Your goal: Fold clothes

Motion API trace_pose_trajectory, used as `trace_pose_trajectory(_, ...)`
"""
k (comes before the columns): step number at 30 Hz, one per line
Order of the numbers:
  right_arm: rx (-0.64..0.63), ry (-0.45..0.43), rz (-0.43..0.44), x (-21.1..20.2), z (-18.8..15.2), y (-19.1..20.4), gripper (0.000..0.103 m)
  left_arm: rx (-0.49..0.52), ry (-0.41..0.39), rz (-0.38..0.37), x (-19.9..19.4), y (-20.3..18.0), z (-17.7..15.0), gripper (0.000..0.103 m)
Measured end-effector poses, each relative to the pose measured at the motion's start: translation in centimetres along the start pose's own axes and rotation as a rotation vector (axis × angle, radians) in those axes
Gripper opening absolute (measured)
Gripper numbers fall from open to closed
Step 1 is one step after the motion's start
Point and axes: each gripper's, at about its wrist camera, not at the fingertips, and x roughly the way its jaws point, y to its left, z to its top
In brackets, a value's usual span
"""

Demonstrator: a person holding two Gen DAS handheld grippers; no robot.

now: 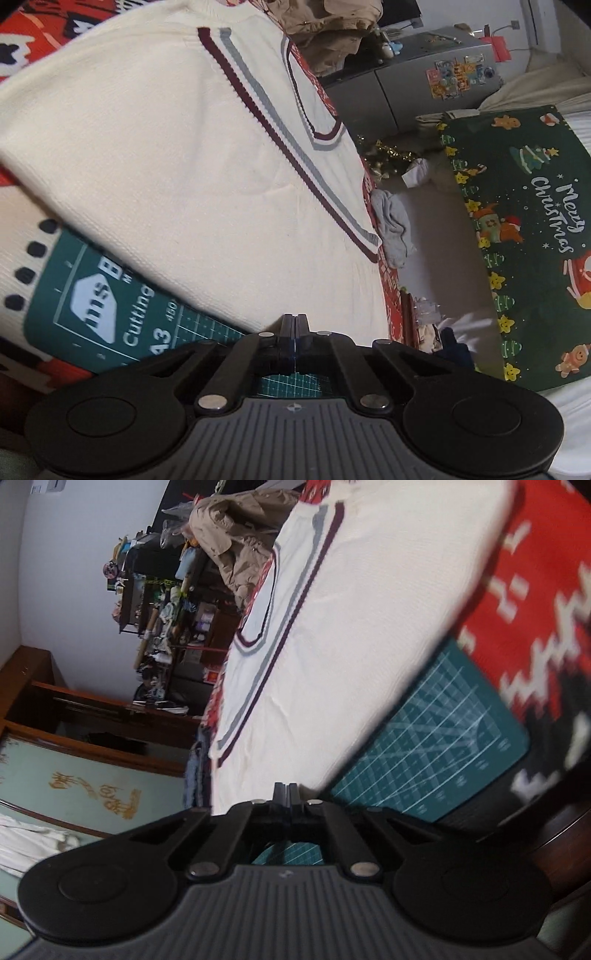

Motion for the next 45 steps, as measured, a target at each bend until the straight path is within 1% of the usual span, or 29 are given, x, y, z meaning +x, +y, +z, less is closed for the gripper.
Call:
trace_pose_trajectory(3, 0.013, -0.04, -0.021, -0.8, 0.5, -0.5, 0.001, -0.005, -0.001, -0.004, -0.3, 0.3, 0.0, 0.003)
trace_pose_trajectory(5, 0.03, -0.057, -0.014, -1.2, 0.8, -0.7, 0.002, -0.01, 0.001, -0.008, -0.4, 0.3, 0.1, 0.003)
trace_pose_trajectory(8, 0.025, -0.052, 0.019, -1.4, 1.0, -0.5, 0.002, -0.007, 0.0, -0.009, -0.4, 0.5, 0.1, 0.003)
trace_pose_trajectory(10, 0.011, -0.036, 0.032, -0.8, 1.1, 0.0, 0.003, -0.004, 0.0, -0.01, -0.4, 0.5, 0.1, 0.003)
trace_pose_trajectory(13, 0.002, 0.001, 0.004, 0.6, 0.9, 0.4, 0.003, -0.006, 0.002, -0.014, -0.4, 0.7, 0.2, 0.003)
trace_pose_trajectory(16, 0.003, 0.002, -0.019, 1.2, 0.7, 0.1, 0.0, -0.008, 0.004, -0.018, -0.3, 0.7, 0.2, 0.003)
trace_pose_trajectory(22, 0.035, -0.099, -0.071, -0.7, 1.9, -0.9, 0.0, -0.003, 0.006, -0.02, -0.4, 0.9, 0.3, 0.003)
trace_pose_trajectory(36, 0.092, -0.366, -0.24, -8.0, 8.1, -4.2, 0.0, -0.002, 0.011, -0.024, -0.4, 0.9, 0.5, 0.003)
trace_pose_trajectory(39, 0.089, -0.415, -0.268, -9.3, 9.3, -4.7, 0.0, -0.001, 0.012, -0.024, -0.4, 1.0, 0.5, 0.003)
trace_pose_trajectory(42, 0.092, -0.435, -0.266, -9.9, 9.1, -4.7, 0.0, 0.002, 0.012, -0.024, -0.4, 0.9, 0.5, 0.003)
trace_pose_trajectory(43, 0.086, -0.432, -0.264, -9.9, 9.0, -4.5, 0.002, 0.003, 0.012, -0.023, -0.4, 0.8, 0.5, 0.003)
trace_pose_trajectory(45, 0.061, -0.408, -0.255, -9.2, 8.7, -3.6, 0.003, 0.005, 0.011, -0.023, -0.4, 0.8, 0.5, 0.003)
